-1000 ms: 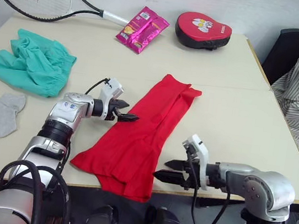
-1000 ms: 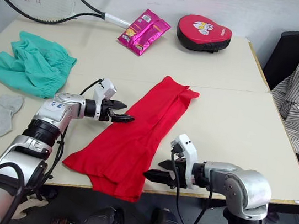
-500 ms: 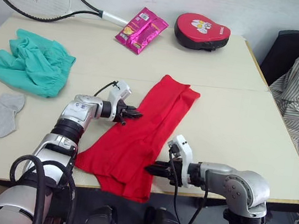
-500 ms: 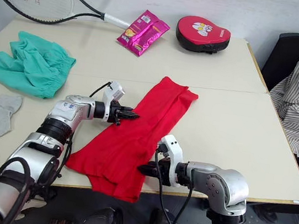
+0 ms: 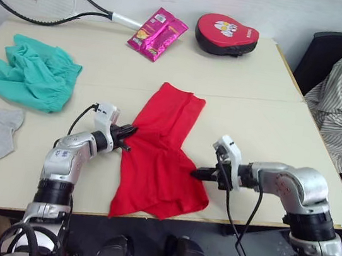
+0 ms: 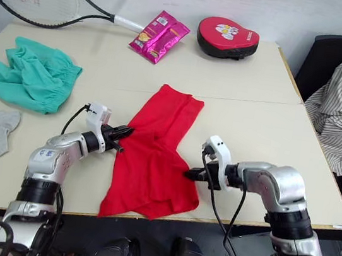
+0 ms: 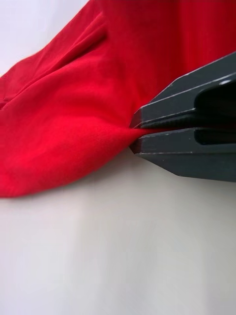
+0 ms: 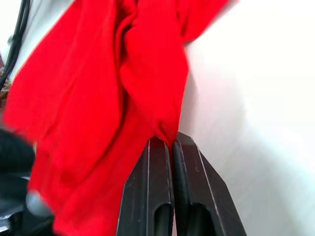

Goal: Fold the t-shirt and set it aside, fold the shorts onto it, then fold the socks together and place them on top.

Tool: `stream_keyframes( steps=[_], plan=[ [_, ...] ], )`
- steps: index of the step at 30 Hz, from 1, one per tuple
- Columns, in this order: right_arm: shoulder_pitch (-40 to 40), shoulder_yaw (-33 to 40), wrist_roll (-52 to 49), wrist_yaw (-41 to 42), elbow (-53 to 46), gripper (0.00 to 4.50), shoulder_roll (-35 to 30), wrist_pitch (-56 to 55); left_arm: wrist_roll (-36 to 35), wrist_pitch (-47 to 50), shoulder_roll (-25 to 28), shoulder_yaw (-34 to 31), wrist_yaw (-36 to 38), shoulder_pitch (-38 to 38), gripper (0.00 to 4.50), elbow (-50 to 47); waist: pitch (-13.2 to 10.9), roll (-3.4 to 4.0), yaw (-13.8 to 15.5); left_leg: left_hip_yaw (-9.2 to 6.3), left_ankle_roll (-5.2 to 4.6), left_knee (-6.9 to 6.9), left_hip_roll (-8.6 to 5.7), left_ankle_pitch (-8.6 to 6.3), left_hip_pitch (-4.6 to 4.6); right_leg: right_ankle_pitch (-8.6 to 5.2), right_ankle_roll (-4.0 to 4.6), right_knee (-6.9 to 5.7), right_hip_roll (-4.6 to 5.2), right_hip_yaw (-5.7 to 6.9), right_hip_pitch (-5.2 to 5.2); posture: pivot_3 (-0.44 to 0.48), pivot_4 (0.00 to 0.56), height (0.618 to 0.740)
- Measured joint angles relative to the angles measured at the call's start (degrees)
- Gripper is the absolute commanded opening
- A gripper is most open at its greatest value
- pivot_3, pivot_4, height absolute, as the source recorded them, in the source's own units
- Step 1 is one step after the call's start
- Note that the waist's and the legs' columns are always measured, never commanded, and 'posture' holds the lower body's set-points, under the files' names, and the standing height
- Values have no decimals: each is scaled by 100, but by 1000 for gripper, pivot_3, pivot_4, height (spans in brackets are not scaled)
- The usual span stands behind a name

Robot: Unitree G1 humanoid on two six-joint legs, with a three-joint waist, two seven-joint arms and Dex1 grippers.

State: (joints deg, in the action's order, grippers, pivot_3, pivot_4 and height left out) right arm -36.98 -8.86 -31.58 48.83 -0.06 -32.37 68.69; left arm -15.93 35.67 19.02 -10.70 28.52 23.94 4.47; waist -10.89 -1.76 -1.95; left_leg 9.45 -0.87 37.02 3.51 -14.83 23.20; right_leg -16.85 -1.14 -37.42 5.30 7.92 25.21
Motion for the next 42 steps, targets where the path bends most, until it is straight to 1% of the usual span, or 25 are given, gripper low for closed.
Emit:
stream_keyframes(
  steps=[1, 5, 9, 12, 13, 15, 18, 20, 21, 22, 23, 24, 25, 26, 27, 30, 33, 36, 39, 42],
  plan=[
    [-150, -77, 91, 91, 276, 0, 15, -190, -18, 21, -36, -19, -123, -117, 24, -175, 0, 0, 29, 0, 0, 2, 0, 0, 2, 0, 0, 1, 0, 1, 0, 0, 150, 740],
    [-475, -332, 228, 371, 935, 0, 177, -539, -38, -156, -62, -83, -355, -283, 24, -335, 0, 0, 58, 1, -3, 4, -1, -2, 4, 1, -1, 2, 3, 1, 0, 0, 150, 740],
    [-471, -418, 90, 633, 895, 0, 194, -326, -49, -487, 49, -39, -147, -211, 24, -130, 0, 0, 52, 1, -5, 3, -1, -4, 7, 1, -1, 4, 3, 2, 1, 0, 150, 740],
    [-366, -415, -10, 702, 620, 719, 113, -173, -24, -616, 343, 79, 117, -149, 726, 61, 0, 0, 41, 1, -4, 2, 0, -5, 7, 1, -1, 4, 3, 3, 3, 0, 150, 740],
    [-305, -415, -12, 738, 550, 1048, 36, -203, 14, -671, 451, 129, 217, -162, 1009, 66, 0, 0, 38, 1, -3, 1, 0, -5, 8, 1, -1, 4, 3, 2, 4, 0, 150, 740],
    [-142, -374, -16, 909, 389, 1731, -206, -413, 79, -907, 856, 246, 545, -320, 1630, -11, -1, 1, 31, 6, -1, -2, 0, -9, 8, 1, 0, 6, 2, 0, 8, 0, 150, 740],
    [47, -51, -60, 1386, 312, 2736, -735, -950, 166, -1516, 1540, 202, 1067, -827, 2564, -223, -5, 9, 26, 20, -2, -6, 2, -16, 9, 0, 1, 8, 2, -10, 19, 0, 150, 740],
    [264, 129, 133, 1942, 317, 3413, -1274, -1936, 313, -2118, 2029, 125, 1421, -1294, 3190, -209, -6, 9, 42, 22, -1, -8, 3, -24, 8, -1, 1, 18, 0, -9, 20, 0, 150, 740],
    [425, 155, 400, 2247, 395, 3792, -1502, -2765, 422, -2553, 2222, 86, 1582, -1514, 3517, -149, -6, 10, 44, 23, -1, -9, 4, -26, 9, -1, 1, 23, 0, -9, 20, 0, 150, 740],
    [559, 148, 679, 2477, 549, 4095, -1602, -3639, 514, -2970, 2344, 70, 1719, -1644, 3810, -104, -6, 10, 49, 24, 23, -8, 8, -46, 8, 0, 0, 34, -3, -7, 16, 0, 150, 740],
    [706, 132, 1032, 2739, 843, 4477, -1644, -4832, 588, -3639, 2465, 46, 1904, -1780, 4130, -44, -6, 9, 49, 28, 23, -9, 8, -49, 9, 1, -3, 45, -5, -6, 14, 0, 150, 740],
    [789, 112, 1279, 2931, 1124, 4500, -1613, -5790, 617, -4269, 2533, 29, 2087, -1828, 4424, 37, -7, 12, 50, 35, 21, -9, 8, -50, 9, 3, -6, 50, -5, -9, 13, 0, 150, 740],
    [806, 108, 1482, 3071, 1446, 4500, -1458, -6746, 637, -5041, 2665, 21, 2343, -1885, 4468, 118, -9, 11, 45, 40, 20, -7, 9, -50, 10, 5, -8, 53, -5, -13, 13, 0, 150, 740],
    [797, 102, 1578, 3131, 1620, 4500, -1351, -7262, 667, -5534, 2743, 33, 2508, -1899, 4468, 150, -11, 13, 41, 43, 20, -7, 9, -49, 9, 6, -9, 53, -5, -17, 14, 0, 150, 740],
    [731, 80, 1732, 3203, 1910, 4500, -1190, -8016, 731, -6207, 2884, 93, 2729, -1883, 4468, 248, -13, 18, 32, 50, 19, -6, 9, -49, 7, 7, -10, 52, -4, -24, 15, 0, 150, 740],
    [478, 14, 2116, 3319, 2642, 4500, -997, -9718, 963, -7343, 3110, 390, 3115, -1803, 4468, 642, -21, 32, 14, 59, 16, -8, 10, -47, 1, 9, -10, 46, -6, -30, 18, 0, 150, 740],
    [165, -45, 2464, 3215, 3461, 4500, -752, -11140, 1096, -8148, 3192, 750, 3328, -1597, 4468, 954, -22, 33, 15, 62, 0, -4, 16, -34, -1, 9, -10, 40, -14, -32, 18, 0, 150, 740],
    [-35, -289, 2536, 3260, 3862, 4500, -391, -12182, 1217, -8660, 3149, 1112, 3376, -1272, 4468, 983, -22, 35, 21, 66, 18, 0, 15, -19, -4, 9, -10, 35, -14, -37, 16, 0, 150, 740],
    [-83, -421, 2513, 3241, 4041, 4500, -267, -12722, 1223, -8843, 3081, 1365, 3365, -1130, 4468, 994, -22, 36, 24, 67, 13, 8, 15, -21, -10, 11, -13, 34, -13, -39, 6, 0, 150, 740],
    [-101, -585, 2547, 3140, 4148, 4500, -74, -13084, 1221, -8876, 2935, 1626, 3347, -994, 4468, 990, -21, 36, 18, 66, 10, 6, 15, -23, -47, 11, -13, 37, -13, -41, -29, 0, 150, 740]
  ],
)
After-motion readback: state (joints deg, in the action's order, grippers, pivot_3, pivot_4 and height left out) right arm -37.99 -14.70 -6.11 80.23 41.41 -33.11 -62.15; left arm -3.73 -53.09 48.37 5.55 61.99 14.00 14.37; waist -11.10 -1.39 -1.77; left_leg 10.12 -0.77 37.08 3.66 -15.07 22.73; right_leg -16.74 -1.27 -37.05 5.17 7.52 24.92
